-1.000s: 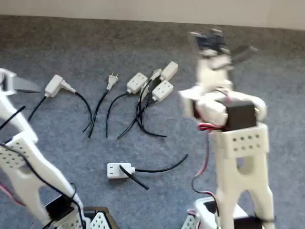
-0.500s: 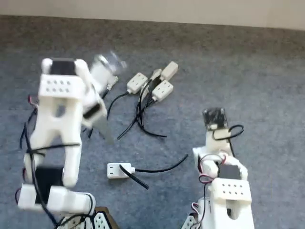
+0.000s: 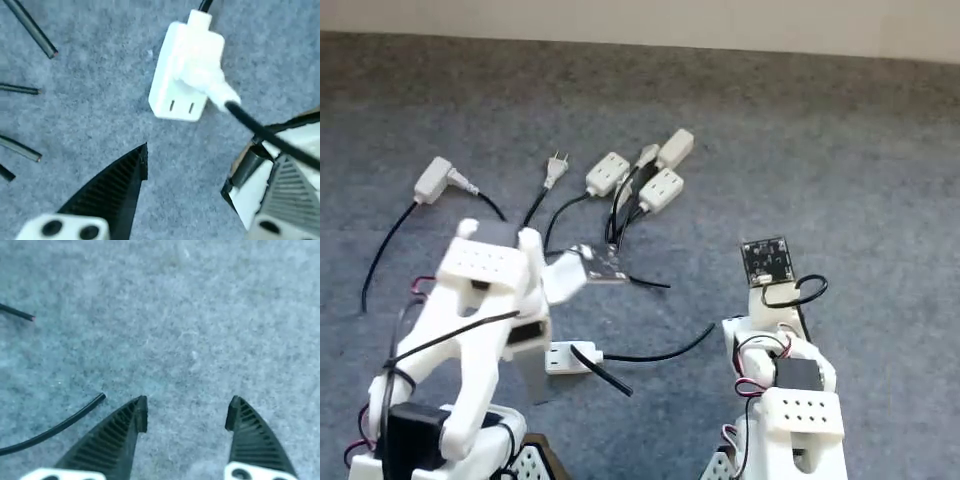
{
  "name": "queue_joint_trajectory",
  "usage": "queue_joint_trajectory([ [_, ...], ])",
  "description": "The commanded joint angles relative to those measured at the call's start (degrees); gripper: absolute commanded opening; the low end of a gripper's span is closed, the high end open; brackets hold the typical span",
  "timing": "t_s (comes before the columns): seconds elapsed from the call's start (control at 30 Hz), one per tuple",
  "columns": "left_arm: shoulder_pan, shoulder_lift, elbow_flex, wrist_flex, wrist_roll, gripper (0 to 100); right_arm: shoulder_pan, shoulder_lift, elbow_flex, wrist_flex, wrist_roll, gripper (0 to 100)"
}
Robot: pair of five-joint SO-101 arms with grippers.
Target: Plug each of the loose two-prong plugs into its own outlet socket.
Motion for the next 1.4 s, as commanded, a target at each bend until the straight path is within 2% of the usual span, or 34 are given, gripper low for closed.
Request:
queue_joint_trajectory([
  [0.0,5.67,-1.63,2.77,-7.21,4.13,38,0.22,-0.92,-0.31,-1.01,0.53,25.2],
  [0.17,11.21,-1.63,7.43,-17.05,9.32,37,0.22,-1.1,0.66,-1.01,0.53,25.2],
  [0.23,11.91,-1.63,8.75,-18.64,9.67,32,0.22,-1.1,0.75,-1.01,0.53,25.2],
  [0.5,11.65,-1.63,9.27,-18.9,7.3,4,0.22,-1.1,0.75,-1.01,0.53,25.2],
  [0.67,10.07,-2.07,7.87,-15.47,6.77,2,0.13,-1.1,0.75,-1.01,0.53,25.2],
  [0.8,1.63,-2.15,0.04,-10.37,6.24,0,-1.89,-1.1,0.75,-1.01,0.53,25.2],
  [0.93,-10.68,-1.71,-11.65,-4.57,1.41,0,-2.15,-1.1,0.84,-1.01,0.53,25.2],
  [1.1,-27.21,1.01,-24.84,-3.96,-0.79,0,-2.24,-1.1,0.84,-1.01,0.53,25.2],
  [1.2,-34.68,9.63,-33.27,-4.04,-1.85,0,-2.24,-1.1,0.84,-1.01,0.53,25.2],
  [1.37,-45.32,31.34,-54.2,-3.78,-1.76,0,-2.24,-1.1,0.84,-1.01,0.53,25.2],
])
